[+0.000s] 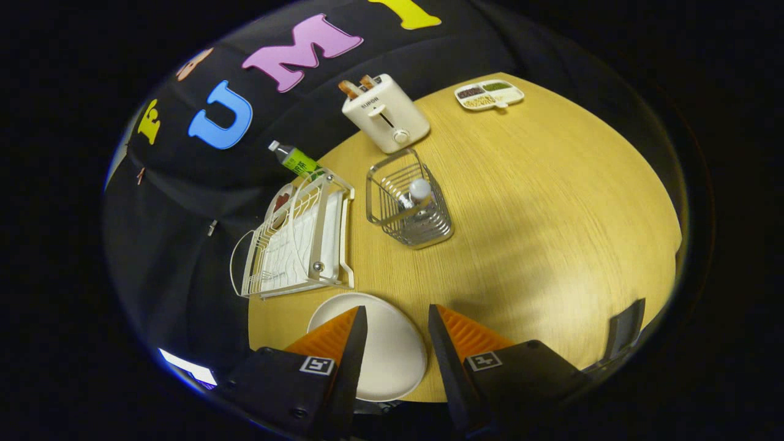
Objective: Take the plate from the dish rack, then take the spoon from the basket and place it into the plate.
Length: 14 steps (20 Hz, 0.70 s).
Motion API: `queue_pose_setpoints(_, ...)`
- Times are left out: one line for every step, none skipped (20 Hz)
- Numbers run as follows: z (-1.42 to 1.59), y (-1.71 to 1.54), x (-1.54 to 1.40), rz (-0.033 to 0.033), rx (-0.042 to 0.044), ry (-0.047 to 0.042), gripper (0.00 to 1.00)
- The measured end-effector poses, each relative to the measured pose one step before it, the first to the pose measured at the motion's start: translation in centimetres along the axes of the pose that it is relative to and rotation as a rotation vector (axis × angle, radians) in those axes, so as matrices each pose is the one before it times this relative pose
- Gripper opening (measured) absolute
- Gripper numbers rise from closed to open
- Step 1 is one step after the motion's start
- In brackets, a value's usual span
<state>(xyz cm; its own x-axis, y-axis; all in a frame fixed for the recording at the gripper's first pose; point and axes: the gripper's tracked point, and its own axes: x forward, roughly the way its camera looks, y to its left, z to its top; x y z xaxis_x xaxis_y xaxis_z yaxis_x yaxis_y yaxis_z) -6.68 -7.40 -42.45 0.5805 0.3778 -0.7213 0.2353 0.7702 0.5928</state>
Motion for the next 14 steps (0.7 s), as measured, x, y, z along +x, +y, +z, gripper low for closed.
queue_pose_setpoints(1.043,0.194,-0.651,0.00271,-0.03843,-0.02131,0.63)
queue_pose_setpoints(1.015,0.247,-0.568,0.00068,-0.03831,-0.01851,0.63)
queue_pose_setpoints(1.048,0.139,-0.386,-0.00224,-0.04197,-0.01869,0.63)
queue_pose_setpoints(1.070,0.007,-0.320,-0.00981,-0.05811,-0.01561,0.63)
queue_pose_setpoints(0.887,-0.094,-0.346,-0.00957,-0.05741,-0.01607,0.63)
queue_pose_setpoints(0.911,0.001,-0.147,-0.00608,-0.06664,-0.01225,0.63)
queue_pose_setpoints(0.751,0.004,0.053,-0.00573,-0.06733,-0.00565,0.63)
queue_pose_setpoints(0.632,-0.025,0.195,-0.00211,-0.06541,-0.00281,0.63)
queue_pose_setpoints(0.371,-0.140,0.349,-0.00164,-0.05319,0.00304,0.63)
queue_pose_setpoints(0.356,-0.081,0.468,0.00224,-0.03189,0.00325,0.63)
queue_pose_setpoints(-0.045,-0.124,0.636,0.00209,-0.02093,0.01060,0.63)
queue_pose_setpoints(-0.051,-0.529,0.757,-0.00947,-0.01378,0.00767,0.63)
queue_pose_setpoints(-0.096,-0.650,0.825,-0.01057,-0.01340,0.00650,0.63)
queue_pose_setpoints(-0.167,-0.943,0.836,-0.02050,-0.01610,0.01124,0.63)
